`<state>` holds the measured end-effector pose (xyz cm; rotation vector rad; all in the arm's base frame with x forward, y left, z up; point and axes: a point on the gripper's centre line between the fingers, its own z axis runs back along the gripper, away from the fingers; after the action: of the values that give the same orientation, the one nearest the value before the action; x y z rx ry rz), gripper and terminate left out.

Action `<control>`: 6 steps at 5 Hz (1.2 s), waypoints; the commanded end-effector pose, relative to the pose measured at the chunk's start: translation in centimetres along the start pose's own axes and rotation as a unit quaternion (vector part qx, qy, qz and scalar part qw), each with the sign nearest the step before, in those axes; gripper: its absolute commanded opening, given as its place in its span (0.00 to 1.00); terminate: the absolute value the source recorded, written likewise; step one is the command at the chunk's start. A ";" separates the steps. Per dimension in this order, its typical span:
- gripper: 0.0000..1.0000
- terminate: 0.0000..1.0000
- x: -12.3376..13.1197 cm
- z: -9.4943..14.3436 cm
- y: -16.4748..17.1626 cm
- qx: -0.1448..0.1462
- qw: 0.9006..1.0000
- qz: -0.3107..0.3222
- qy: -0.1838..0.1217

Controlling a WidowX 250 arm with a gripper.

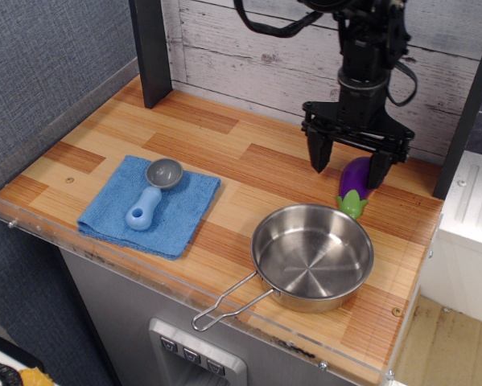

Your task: Move eggplant to far right above pot

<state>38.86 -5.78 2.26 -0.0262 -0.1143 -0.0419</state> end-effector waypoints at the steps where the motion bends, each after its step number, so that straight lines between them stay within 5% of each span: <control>1: 1.00 0.00 -0.1 9.2 4.1 -0.006 0.997 -0.004 -0.080; 4: 1.00 0.00 -2.8 10.5 7.9 0.002 0.998 -0.009 -0.059; 6: 1.00 0.00 -4.9 10.7 9.0 0.035 0.998 0.013 -0.057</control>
<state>33.63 3.27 10.21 0.0277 -0.1653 -0.0224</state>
